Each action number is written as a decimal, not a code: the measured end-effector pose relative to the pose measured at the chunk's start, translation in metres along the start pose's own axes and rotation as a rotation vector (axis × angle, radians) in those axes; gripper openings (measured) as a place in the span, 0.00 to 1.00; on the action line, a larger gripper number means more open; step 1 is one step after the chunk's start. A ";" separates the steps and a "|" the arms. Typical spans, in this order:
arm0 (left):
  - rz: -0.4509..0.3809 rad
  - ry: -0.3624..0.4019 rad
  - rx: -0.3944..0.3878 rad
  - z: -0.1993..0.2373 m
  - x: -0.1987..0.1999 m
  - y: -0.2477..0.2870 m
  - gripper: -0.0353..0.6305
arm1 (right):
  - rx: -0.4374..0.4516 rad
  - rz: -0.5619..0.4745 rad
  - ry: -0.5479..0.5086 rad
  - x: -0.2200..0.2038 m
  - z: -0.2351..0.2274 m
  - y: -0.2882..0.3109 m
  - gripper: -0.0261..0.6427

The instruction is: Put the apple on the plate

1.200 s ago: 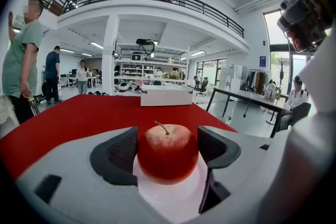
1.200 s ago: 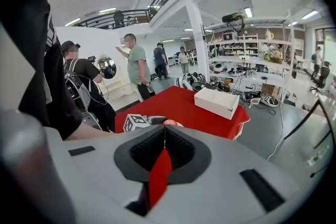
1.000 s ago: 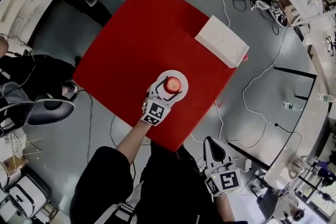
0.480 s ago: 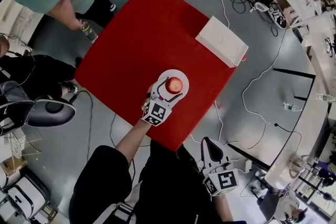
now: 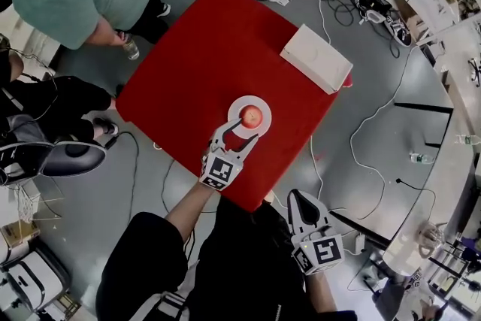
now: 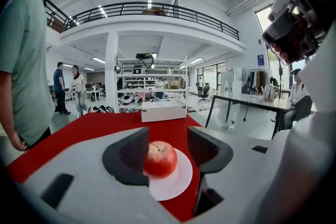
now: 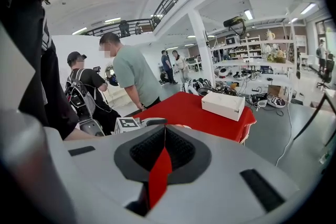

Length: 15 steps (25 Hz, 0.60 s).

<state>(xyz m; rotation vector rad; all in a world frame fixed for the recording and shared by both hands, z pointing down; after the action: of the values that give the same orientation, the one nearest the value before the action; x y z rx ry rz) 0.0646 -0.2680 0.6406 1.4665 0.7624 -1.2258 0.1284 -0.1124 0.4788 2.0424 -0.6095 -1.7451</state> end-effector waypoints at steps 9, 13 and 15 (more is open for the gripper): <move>-0.077 0.026 0.131 -0.064 0.068 -0.062 0.06 | 0.161 -0.089 -0.058 0.003 0.006 -0.041 0.06; -0.116 -0.009 0.191 -0.104 0.094 -0.086 0.06 | 0.216 -0.128 -0.097 0.000 0.002 -0.066 0.06; -0.133 -0.031 0.211 -0.124 0.103 -0.097 0.06 | 0.232 -0.147 -0.113 -0.006 0.000 -0.078 0.06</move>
<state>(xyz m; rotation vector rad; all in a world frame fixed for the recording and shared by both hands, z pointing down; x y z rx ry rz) 0.0412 -0.1377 0.5064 1.5831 0.7363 -1.4629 0.1337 -0.0442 0.4405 2.2032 -0.7449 -1.9656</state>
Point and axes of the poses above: the fingertips, and each gripper's own axes: y forward along the fingers, z to its left, x out of its top, the point moved 1 cm from there along -y, backward along the fingers, and after that the axes turned 12 degrees about -x, right-handed, at the moved point
